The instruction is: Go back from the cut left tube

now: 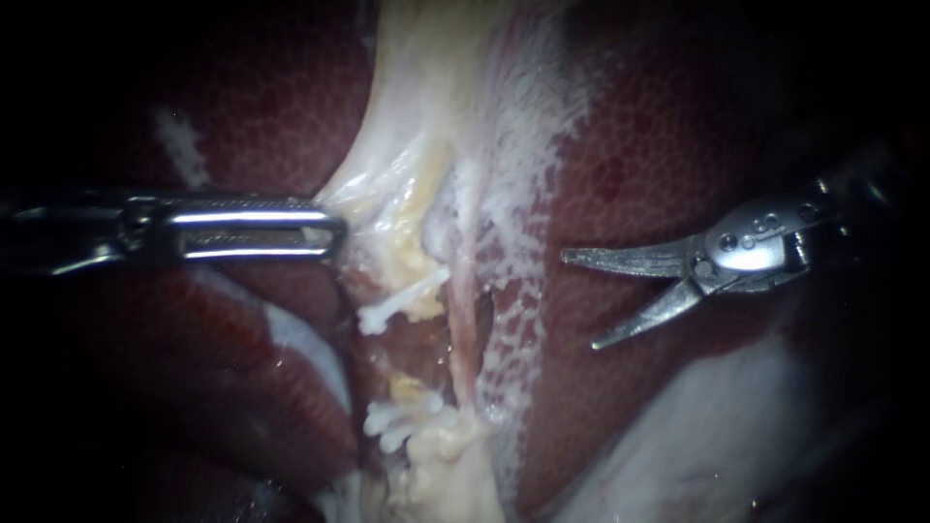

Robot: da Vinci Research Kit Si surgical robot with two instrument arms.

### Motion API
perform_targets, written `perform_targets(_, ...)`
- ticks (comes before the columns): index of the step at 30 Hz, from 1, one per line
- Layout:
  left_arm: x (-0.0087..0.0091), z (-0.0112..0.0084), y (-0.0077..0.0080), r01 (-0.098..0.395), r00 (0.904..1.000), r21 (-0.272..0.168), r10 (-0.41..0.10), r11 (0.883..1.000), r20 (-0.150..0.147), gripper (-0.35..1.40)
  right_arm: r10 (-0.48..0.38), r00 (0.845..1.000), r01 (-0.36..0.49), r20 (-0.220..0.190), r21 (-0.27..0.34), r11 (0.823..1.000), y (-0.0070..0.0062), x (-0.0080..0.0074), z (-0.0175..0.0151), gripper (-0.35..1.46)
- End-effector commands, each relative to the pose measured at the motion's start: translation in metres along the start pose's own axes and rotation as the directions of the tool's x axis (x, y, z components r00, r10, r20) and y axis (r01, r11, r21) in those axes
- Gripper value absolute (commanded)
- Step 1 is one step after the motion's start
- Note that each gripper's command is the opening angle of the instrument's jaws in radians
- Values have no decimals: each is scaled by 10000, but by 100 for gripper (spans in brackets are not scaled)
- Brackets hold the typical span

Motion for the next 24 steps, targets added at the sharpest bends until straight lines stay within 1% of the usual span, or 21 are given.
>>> perform_targets(1,2,4,0,-5,10000,-5,5,10000,-34,-35,-61,10000,61,46,-4,10000,0,0,0,123)
perform_targets(3,6,11,0,30,10000,-16,-30,10000,-89,-35,-47,10000,47,60,-39,10000,-1,0,-2,123)
perform_targets(6,7,15,0,20,10000,21,-20,10000,-93,-35,-92,9999,92,76,-71,9999,-2,0,-4,123)
perform_targets(13,7,16,0,21,10000,17,-21,10000,-92,-35,-271,9995,275,144,-227,9994,-2,1,-7,125)
perform_targets(24,8,16,0,18,10000,45,-17,10000,-96,-35,-259,9995,263,155,-258,9993,-1,0,-6,126)
